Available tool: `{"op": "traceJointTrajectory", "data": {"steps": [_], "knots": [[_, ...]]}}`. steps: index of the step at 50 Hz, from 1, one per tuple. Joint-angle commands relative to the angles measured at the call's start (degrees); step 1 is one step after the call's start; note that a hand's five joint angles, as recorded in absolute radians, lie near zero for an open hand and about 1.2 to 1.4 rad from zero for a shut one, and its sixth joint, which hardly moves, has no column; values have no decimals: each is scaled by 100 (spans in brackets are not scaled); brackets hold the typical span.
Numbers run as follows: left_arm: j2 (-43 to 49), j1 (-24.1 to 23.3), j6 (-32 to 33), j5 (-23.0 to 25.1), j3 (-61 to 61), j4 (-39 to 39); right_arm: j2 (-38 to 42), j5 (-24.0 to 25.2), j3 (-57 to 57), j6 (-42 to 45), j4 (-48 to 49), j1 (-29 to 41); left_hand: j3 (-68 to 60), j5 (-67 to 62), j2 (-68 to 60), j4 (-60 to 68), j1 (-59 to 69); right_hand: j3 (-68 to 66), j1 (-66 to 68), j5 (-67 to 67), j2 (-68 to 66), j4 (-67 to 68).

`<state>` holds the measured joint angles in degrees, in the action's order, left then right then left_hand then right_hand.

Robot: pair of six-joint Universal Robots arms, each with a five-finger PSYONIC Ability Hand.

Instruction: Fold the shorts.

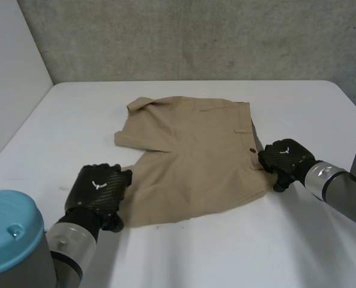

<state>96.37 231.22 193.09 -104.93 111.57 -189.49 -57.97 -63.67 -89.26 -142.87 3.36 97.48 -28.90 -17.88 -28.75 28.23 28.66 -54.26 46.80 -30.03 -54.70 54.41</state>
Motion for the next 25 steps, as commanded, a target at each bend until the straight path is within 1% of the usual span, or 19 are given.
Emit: {"op": "traceJointTrajectory", "data": {"steps": [1,7,10,15,25], "knots": [[66,-147,0,-10,-39,-9,-48,3,-74,-12,33,-1,-200,-303,-215,268,225,-57,803,-1480,-13,42],[40,-148,0,-10,-74,-9,-127,3,-83,-4,59,8,-200,-303,-215,268,225,26,719,-1397,71,-42],[22,-148,0,-10,-83,-9,-136,-5,-83,-4,68,8,-200,-303,-215,268,225,564,182,-859,608,-579],[13,-148,0,-10,-83,-9,-145,-5,-100,-12,68,8,-183,-286,-198,251,208,867,-122,-556,912,-883],[4,-156,-17,-10,-74,0,-40,3,-48,-4,217,-1,-49,-152,-64,117,74,735,11,-688,779,-750]]}}
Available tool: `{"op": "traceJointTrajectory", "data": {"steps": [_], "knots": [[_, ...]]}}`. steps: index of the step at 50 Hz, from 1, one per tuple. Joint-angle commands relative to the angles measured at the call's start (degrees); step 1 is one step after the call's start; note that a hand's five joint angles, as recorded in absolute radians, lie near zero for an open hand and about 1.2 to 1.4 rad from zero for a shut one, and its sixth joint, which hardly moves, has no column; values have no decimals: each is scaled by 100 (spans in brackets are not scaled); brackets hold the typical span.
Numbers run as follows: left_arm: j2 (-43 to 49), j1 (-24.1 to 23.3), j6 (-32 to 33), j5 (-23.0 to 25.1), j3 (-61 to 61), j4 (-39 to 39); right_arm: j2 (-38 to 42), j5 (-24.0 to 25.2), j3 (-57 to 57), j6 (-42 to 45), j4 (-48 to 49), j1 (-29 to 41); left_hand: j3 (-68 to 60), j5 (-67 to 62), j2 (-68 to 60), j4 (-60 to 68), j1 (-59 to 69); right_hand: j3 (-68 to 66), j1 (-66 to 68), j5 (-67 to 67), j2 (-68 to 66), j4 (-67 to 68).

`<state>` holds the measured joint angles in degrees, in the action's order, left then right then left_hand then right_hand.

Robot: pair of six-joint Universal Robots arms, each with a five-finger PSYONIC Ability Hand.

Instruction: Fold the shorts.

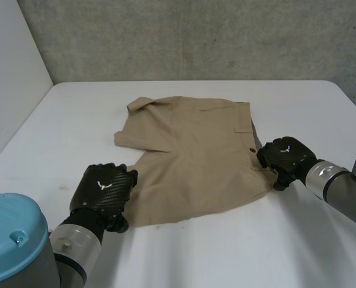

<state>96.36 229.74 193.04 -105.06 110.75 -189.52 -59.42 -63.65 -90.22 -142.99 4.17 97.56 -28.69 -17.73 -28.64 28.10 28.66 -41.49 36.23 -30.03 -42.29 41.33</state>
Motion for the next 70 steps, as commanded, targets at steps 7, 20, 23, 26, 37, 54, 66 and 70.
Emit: {"op": "traceJointTrajectory", "data": {"steps": [7,20,23,26,37,54,66,70], "knots": [[75,-8,-30,4,17,3,237,20,127,8,400,0,-70,-166,-75,129,73,-3851,4377,-3997,-3771,3867],[172,-8,-38,4,43,3,229,-33,84,-9,356,-17,-87,-183,-92,146,90,-3324,3850,-3470,-3244,3340],[172,1,-38,4,61,3,150,-24,5,-88,295,-17,-87,-183,-92,146,90,-1108,1635,-1255,-1029,1124],[172,1,-38,4,61,3,53,-7,-66,-79,224,-9,-87,-183,-92,146,90,-427,953,-573,-347,443],[172,10,-47,4,61,3,-509,239,-128,-106,-329,-140,-86,-183,-92,146,90,2165,-1639,2018,2245,-2149],[190,1,-47,4,43,-6,-132,283,-57,-71,-119,-176,-53,-149,-58,112,57,754,-228,607,834,-738],[251,1,-47,12,52,-6,342,266,57,-53,330,-158,-53,-149,-58,112,57,-508,1035,-655,-428,524],[251,1,-47,4,44,-14,431,266,136,8,330,-158,-36,-132,-42,96,40,-745,1271,-891,-665,761]]}}
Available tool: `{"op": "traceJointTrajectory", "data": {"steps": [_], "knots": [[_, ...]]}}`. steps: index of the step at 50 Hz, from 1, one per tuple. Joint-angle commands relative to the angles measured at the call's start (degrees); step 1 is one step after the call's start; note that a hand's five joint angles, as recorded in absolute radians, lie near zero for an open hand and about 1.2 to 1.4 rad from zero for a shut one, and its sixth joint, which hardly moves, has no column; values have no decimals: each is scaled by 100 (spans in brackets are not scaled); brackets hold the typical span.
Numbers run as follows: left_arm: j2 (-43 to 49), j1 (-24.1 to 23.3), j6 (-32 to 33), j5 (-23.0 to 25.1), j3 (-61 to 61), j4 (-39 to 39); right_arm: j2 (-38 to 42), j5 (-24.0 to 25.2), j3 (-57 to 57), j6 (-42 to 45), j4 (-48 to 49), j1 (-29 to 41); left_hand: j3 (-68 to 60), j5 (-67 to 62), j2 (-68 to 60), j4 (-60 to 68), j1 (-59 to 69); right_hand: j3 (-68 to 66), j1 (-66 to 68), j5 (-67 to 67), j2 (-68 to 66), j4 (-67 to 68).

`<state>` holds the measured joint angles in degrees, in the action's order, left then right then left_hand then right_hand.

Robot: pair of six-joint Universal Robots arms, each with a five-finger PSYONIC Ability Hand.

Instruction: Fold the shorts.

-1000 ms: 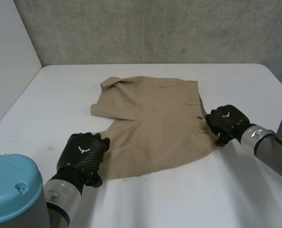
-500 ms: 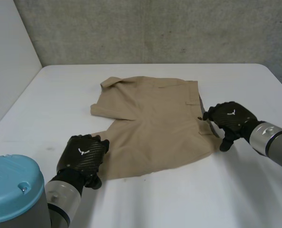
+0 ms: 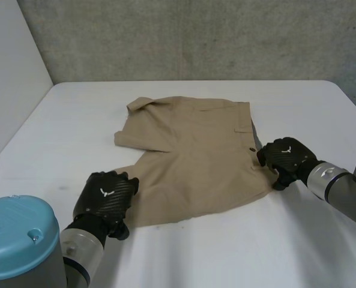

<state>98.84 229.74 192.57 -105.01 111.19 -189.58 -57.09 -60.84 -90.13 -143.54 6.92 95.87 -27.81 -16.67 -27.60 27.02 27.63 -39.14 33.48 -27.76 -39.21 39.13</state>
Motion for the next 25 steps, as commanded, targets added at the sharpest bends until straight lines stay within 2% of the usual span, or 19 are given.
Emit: {"op": "traceJointTrajectory", "data": {"steps": [1,5,8,18,25], "knots": [[13,9,0,-2,-1,0,215,-16,136,81,55,19,-124,-238,-145,203,142,-997,1563,-1135,-989,998],[13,18,0,-2,-1,-8,277,10,172,169,55,19,-124,-238,-145,203,142,-1969,2535,-2107,-1961,1970],[22,18,0,-2,8,-8,260,37,207,239,46,19,-125,-238,-145,203,142,-4081,4647,-4219,-4074,4082],[188,27,0,-11,8,-26,57,-42,181,2,-59,37,-175,-288,-195,253,192,-4086,4652,-4224,-4079,4087],[654,27,0,-2,-45,-61,-224,-43,58,-279,-586,-16,-1133,-1247,-1154,1212,1151,-4086,4652,-4224,-4079,4087]]}}
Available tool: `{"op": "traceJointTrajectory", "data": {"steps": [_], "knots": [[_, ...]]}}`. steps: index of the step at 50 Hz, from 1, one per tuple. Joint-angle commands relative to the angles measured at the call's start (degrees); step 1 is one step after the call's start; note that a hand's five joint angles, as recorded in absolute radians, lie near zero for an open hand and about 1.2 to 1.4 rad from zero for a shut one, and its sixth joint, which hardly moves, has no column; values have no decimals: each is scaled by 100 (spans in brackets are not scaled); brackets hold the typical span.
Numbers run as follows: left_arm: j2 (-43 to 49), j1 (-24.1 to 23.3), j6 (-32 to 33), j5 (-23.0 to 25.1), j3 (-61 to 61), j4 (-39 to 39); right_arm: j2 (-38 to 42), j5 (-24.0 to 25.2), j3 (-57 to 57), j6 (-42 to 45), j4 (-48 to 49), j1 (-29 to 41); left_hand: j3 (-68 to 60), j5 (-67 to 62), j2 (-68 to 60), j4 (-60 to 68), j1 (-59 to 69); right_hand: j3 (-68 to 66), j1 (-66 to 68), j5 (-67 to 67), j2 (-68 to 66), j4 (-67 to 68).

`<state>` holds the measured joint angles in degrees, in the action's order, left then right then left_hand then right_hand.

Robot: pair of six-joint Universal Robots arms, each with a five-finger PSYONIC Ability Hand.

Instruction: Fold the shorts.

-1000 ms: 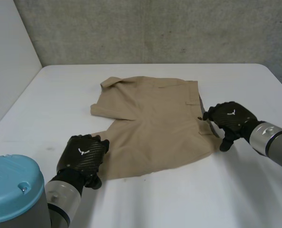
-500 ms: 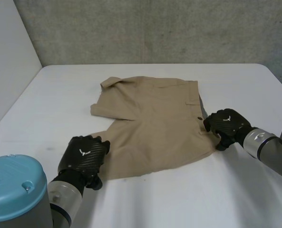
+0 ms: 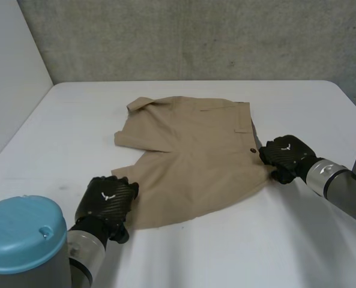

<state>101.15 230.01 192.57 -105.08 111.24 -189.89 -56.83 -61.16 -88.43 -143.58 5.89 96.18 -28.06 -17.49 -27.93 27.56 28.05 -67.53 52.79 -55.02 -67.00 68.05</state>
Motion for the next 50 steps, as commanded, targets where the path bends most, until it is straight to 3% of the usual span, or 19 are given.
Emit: {"op": "traceJointTrajectory", "data": {"steps": [1,28,32,34,36,50], "knots": [[476,9,0,5,-50,-31,-259,7,-122,-311,-519,-56,-1125,-1183,-1138,1176,1127,-1247,2721,-1498,-1300,1195],[1610,352,62,-39,-682,-347,-268,34,-148,-320,-598,-38,-1243,-1300,-1256,1293,1244,-1247,2721,-1498,-1300,1195],[1654,378,62,-39,-709,-356,-276,8,-148,-312,-589,-38,-2415,-2473,-2429,2466,2417,-1247,2721,-1498,-1300,1195],[1610,422,53,-31,-718,-365,-276,-10,-148,-311,-589,-38,-4466,-4523,-4479,4516,4467,-1247,2721,-1498,-1300,1195],[1470,448,53,-31,-726,-365,-294,-28,-148,-311,-589,-38,-5193,-5251,-5206,5243,5194,-1247,2721,-1498,-1300,1195],[-797,545,62,215,-726,-172,-1076,-80,-219,-355,-967,-3,-5194,-5251,-5207,5244,5195,-1247,2721,-1498,-1300,1195]]}}
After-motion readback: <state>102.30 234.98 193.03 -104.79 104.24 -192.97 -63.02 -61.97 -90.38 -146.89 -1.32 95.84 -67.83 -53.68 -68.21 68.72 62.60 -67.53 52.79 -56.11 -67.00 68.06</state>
